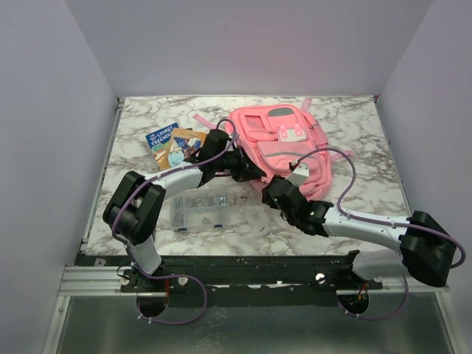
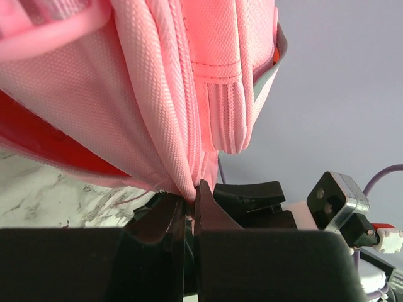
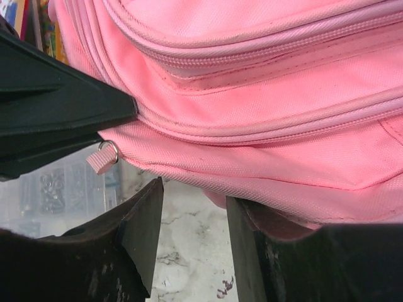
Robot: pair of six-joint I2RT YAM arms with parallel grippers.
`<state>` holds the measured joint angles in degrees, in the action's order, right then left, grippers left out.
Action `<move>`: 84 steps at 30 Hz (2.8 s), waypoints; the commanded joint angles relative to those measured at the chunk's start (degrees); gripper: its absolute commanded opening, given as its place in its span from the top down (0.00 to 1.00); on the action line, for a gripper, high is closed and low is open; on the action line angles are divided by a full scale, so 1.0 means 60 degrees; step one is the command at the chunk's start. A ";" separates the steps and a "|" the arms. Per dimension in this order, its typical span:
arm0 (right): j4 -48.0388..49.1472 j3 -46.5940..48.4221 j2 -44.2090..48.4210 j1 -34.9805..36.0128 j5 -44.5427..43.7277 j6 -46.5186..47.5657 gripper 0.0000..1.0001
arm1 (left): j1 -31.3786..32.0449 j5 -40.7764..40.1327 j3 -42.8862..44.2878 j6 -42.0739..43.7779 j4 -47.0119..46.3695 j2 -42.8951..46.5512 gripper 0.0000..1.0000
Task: Pack the student bag
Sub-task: Unzip the student bag at the center of the board.
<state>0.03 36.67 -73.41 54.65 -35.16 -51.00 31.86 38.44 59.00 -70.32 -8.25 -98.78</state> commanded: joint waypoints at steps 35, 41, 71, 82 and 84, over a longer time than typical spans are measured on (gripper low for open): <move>-0.2653 0.1167 -0.0158 -0.0049 -0.1776 0.1848 1.00 | -0.0445 0.0376 0.1476 0.1586 0.0722 0.0205 1.00; -0.4292 0.1228 0.0208 -0.0358 0.0665 0.3009 1.00 | -0.0963 0.0078 0.4461 0.4656 0.4788 -0.1034 1.00; -0.2512 0.1388 0.0582 -0.0964 0.4851 0.2772 1.00 | -0.0378 -0.0640 -0.1458 -0.1240 0.1206 0.2377 0.32; -0.2817 0.1349 0.1005 -0.0964 0.4744 0.2766 1.00 | 0.0327 -0.1687 -0.0742 -0.1803 0.1141 0.1084 0.54; -0.2878 0.1331 0.1098 -0.0964 0.4613 0.2795 1.00 | 0.0438 -0.1887 -0.0947 -0.1930 0.1141 0.1186 0.50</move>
<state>-17.82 43.05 -69.49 48.64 -7.66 -34.85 33.50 31.29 53.47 -78.96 0.08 -91.24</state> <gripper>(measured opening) 0.012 0.470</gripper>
